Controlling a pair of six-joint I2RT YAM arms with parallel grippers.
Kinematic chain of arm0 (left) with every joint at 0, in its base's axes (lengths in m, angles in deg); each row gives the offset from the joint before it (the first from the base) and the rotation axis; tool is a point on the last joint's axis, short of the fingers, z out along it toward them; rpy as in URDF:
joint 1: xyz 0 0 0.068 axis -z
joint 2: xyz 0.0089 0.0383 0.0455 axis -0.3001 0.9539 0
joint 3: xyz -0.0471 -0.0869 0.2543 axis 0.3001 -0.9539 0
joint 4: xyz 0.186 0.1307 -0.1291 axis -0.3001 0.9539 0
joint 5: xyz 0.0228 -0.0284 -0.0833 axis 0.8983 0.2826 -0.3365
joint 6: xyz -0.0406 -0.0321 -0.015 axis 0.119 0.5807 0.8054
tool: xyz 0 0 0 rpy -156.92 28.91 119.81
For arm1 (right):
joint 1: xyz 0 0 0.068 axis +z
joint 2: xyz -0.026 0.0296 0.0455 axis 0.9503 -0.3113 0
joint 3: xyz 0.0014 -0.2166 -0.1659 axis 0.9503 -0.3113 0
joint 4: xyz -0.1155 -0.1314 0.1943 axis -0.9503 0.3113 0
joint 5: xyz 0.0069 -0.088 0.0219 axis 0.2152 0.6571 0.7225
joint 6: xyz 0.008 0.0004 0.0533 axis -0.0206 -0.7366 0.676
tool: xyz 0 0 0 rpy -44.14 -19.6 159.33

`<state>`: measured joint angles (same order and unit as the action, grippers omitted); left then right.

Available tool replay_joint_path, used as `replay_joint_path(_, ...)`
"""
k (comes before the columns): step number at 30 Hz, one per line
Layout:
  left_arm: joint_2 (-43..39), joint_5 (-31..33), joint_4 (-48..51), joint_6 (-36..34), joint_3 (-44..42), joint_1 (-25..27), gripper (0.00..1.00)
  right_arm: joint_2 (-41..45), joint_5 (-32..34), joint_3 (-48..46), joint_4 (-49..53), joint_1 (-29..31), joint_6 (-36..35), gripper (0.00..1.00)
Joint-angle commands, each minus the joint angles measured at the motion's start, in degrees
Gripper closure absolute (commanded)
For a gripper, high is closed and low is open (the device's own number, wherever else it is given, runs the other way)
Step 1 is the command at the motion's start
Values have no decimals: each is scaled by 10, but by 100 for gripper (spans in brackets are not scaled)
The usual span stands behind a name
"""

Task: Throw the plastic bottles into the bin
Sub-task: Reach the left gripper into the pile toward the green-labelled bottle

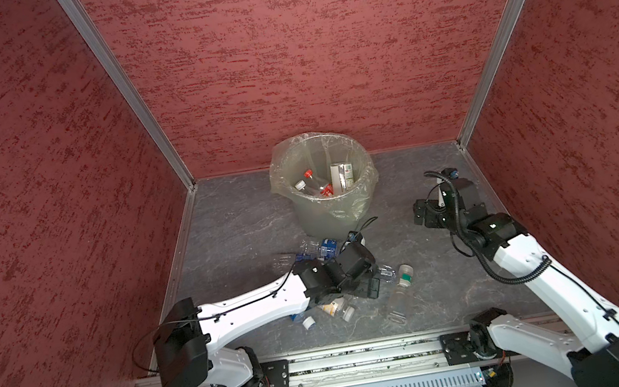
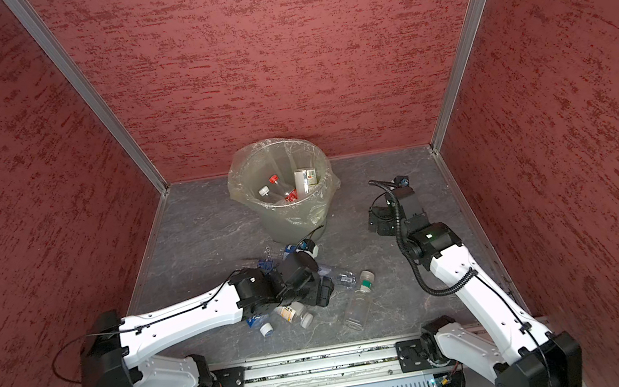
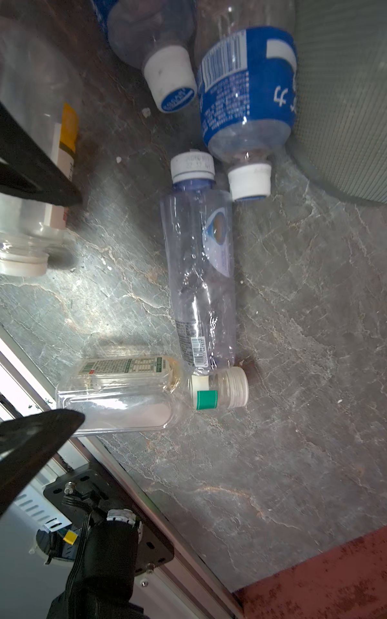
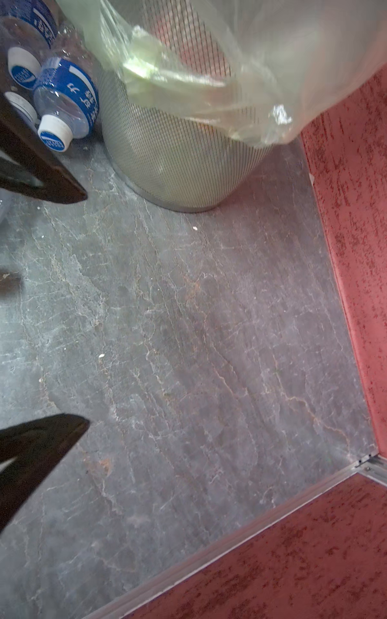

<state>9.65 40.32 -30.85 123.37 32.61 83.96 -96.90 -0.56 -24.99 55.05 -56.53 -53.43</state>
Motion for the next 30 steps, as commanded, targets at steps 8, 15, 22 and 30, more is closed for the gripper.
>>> replay_joint_path(8, 95, -11, 21, -7, 87, 45, 5, 27, -55, -20, -34, -59, 21, 2)
replay_joint_path(15, 157, -46, 22, -6, 136, 64, 6, 27, -75, -27, -44, -75, 24, 2)
replay_joint_path(22, 229, -31, 80, -11, 208, 83, 7, 32, -86, -30, -49, -85, 27, 2)
replay_joint_path(30, 265, -51, 91, -4, 234, 82, 9, 32, -93, -32, -52, -92, 29, 2)
